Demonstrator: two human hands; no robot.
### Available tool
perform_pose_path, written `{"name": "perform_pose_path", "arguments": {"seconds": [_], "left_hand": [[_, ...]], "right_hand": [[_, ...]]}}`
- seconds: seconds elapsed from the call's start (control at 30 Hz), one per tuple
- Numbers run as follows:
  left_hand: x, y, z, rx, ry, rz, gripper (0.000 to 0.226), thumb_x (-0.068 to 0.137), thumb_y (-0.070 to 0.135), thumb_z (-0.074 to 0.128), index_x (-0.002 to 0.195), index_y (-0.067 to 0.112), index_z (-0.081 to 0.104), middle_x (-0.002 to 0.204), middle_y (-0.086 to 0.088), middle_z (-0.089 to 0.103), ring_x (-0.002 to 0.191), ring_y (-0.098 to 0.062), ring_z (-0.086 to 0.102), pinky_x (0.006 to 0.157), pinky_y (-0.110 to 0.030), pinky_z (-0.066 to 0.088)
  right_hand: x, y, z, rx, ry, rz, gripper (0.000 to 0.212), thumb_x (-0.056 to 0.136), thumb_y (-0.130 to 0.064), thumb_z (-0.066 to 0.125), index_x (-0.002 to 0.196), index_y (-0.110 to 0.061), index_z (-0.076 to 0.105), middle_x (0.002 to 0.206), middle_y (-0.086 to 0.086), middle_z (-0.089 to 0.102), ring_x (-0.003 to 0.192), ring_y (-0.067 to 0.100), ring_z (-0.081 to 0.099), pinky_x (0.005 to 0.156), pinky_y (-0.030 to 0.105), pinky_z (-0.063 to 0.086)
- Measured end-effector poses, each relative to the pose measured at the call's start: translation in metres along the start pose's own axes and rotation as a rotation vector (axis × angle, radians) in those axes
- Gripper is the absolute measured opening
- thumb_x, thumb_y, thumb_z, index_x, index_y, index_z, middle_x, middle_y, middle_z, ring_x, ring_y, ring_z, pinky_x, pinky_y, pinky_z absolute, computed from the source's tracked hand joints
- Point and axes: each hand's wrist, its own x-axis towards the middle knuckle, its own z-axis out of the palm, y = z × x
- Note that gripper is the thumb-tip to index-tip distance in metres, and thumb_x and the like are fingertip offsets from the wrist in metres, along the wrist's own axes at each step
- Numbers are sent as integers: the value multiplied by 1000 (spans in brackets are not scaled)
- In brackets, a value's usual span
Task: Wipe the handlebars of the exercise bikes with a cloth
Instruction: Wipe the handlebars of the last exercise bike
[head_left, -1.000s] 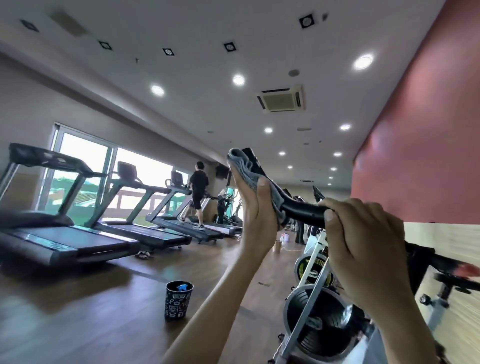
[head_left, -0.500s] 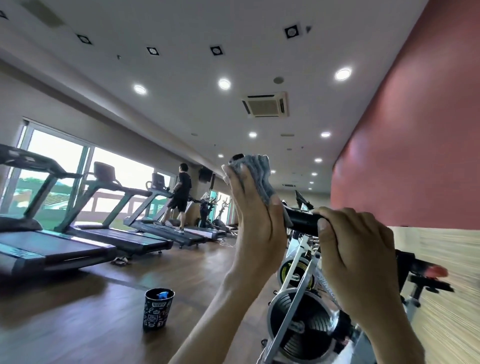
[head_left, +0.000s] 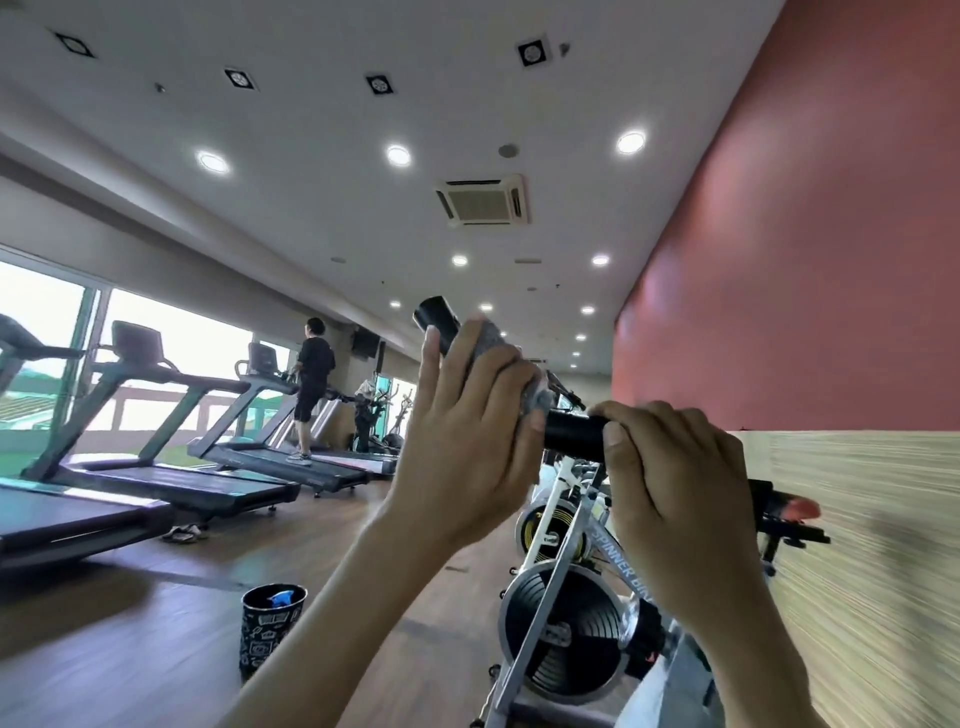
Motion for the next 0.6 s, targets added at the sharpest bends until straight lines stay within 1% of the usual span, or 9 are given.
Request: {"name": "perform_pose_path", "arguments": {"seconds": [0.07, 0.13, 0.23, 0.3, 0.37, 0.47, 0.53, 0.6], "left_hand": [[7, -11, -7, 62, -36, 15, 44, 102, 35, 27, 118, 11, 60, 125, -5, 59, 140, -27, 33, 120, -53, 13], [9, -20, -10, 92, -29, 7, 46, 102, 36, 25, 123, 11, 58, 129, -5, 57, 143, -28, 30, 121, -52, 11], [7, -13, -8, 55, -6, 11, 40, 99, 28, 30, 119, 9, 58, 126, -8, 57, 142, -30, 31, 121, -50, 10], [1, -1, -4, 37, 1, 87, 38, 99, 25, 31, 116, 6, 60, 122, -9, 59, 137, -33, 36, 121, -52, 13], [-5, 1, -1, 37, 15, 155, 40, 101, 27, 28, 120, 6, 57, 123, -10, 59, 136, -33, 37, 120, -52, 14], [-8, -9, 9, 12, 82, 138, 45, 103, 33, 22, 130, 7, 49, 133, -12, 54, 142, -32, 29, 121, -53, 12], [-10, -6, 20, -73, 148, 82, 44, 103, 32, 23, 133, 6, 41, 139, -12, 46, 146, -35, 20, 118, -60, 16], [-15, 3, 33, -133, 216, 52, 41, 103, 32, 24, 134, 8, 36, 141, -9, 38, 146, -39, 14, 115, -65, 15]], "right_hand": [[1, 3, -1, -4, -1, -25, 40, 97, -34, 28, 110, -23, 65, 96, -13, 63, 94, 11, 50, 88, 31, 29], [1, 5, -1, 2, 5, -41, 41, 96, -34, 29, 110, -22, 65, 97, -13, 64, 93, 11, 50, 87, 29, 28], [2, 2, 0, 36, 4, -10, 42, 96, -35, 27, 108, -24, 65, 92, -17, 59, 91, 10, 49, 89, 34, 31], [1, 0, 0, 49, 21, -1, 41, 96, -34, 27, 105, -23, 65, 89, -20, 55, 89, 7, 46, 90, 34, 30], [1, 0, 1, 48, 37, -12, 40, 96, -33, 28, 105, -22, 66, 88, -19, 54, 88, 6, 44, 88, 31, 28], [0, 2, 1, 46, 44, -30, 39, 96, -32, 29, 106, -22, 66, 90, -19, 56, 90, 6, 45, 88, 29, 28], [1, 4, 1, 83, 40, -36, 40, 95, -32, 29, 107, -24, 66, 90, -23, 54, 89, 5, 46, 88, 31, 30], [1, 8, 0, 211, 44, -31, 39, 97, -33, 30, 106, -26, 67, 81, -26, 53, 81, 4, 49, 83, 35, 35]]}}
